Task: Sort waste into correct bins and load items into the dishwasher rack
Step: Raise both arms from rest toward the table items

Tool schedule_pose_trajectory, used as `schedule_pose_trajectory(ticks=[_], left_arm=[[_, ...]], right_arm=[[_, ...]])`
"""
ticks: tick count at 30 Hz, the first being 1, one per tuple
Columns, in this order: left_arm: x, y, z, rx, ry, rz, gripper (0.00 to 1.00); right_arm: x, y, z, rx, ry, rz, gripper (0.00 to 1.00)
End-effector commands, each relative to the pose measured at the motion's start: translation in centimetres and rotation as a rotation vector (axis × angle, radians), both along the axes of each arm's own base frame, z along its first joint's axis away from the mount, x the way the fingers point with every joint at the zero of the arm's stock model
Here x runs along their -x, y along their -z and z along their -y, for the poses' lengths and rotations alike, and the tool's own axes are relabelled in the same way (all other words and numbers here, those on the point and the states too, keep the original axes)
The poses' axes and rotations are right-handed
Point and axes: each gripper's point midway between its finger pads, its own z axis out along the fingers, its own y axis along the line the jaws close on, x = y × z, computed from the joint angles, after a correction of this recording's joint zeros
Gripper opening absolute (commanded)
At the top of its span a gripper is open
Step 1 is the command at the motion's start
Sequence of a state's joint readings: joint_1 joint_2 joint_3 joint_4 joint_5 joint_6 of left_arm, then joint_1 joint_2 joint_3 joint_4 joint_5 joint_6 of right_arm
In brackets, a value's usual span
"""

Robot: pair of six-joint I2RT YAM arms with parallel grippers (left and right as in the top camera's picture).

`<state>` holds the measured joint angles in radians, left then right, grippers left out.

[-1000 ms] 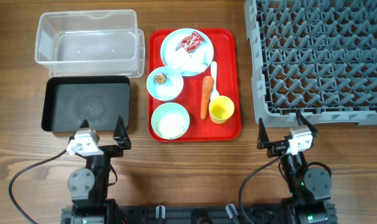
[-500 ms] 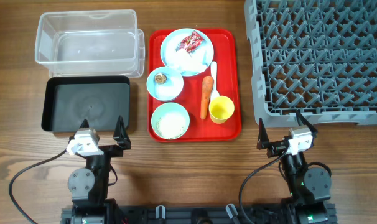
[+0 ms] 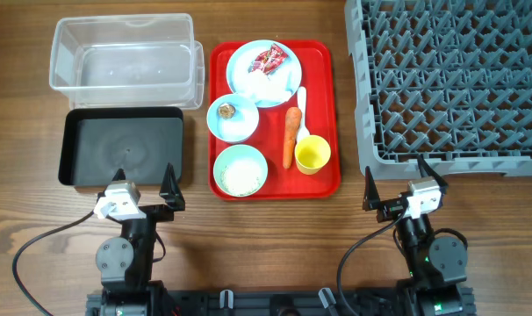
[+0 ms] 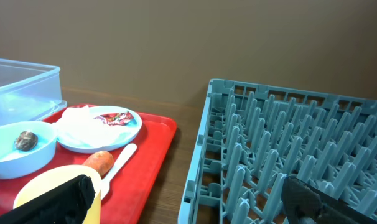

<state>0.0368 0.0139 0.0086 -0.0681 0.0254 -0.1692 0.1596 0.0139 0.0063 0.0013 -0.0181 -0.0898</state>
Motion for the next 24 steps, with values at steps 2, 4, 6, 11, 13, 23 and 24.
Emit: schedule_pose_trajectory(ticks=[2, 4, 6, 11, 13, 23, 24], left_arm=[[0.0, -0.1, -0.1, -0.005, 0.000, 0.009, 1.00], [0.0, -0.2, -0.1, -0.005, 0.000, 0.010, 1.00], [0.0, -0.3, -0.1, -0.005, 0.000, 0.014, 1.00], [0.0, 0.0, -0.1, -0.004, 0.000, 0.001, 1.00], [0.0, 0.1, -0.1, -0.004, 0.000, -0.002, 1.00], [0.1, -4.0, -1.8, 0.076, -0.099, 0.170, 1.00], [0.2, -4.3, -1.8, 0.076, -0.099, 0.182, 1.00]], right_arm=[[0.0, -0.1, 0.1, -0.014, 0.004, 0.001, 1.00], [0.0, -0.4, 0.1, -0.016, 0.004, 0.014, 1.00], [0.0, -0.7, 0.0, -0.030, -0.006, 0.025, 1.00], [0.0, -2.0, 0.7, -0.052, 0.034, 0.075, 1.00], [0.0, -3.5, 2.2, -0.068, 0.120, 0.138, 1.00], [1.3, -7.3, 8.1, -0.155, 0.454, 0.303, 1.00], [1.3, -7.5, 8.1, -0.157, 0.455, 0.309, 1.00]])
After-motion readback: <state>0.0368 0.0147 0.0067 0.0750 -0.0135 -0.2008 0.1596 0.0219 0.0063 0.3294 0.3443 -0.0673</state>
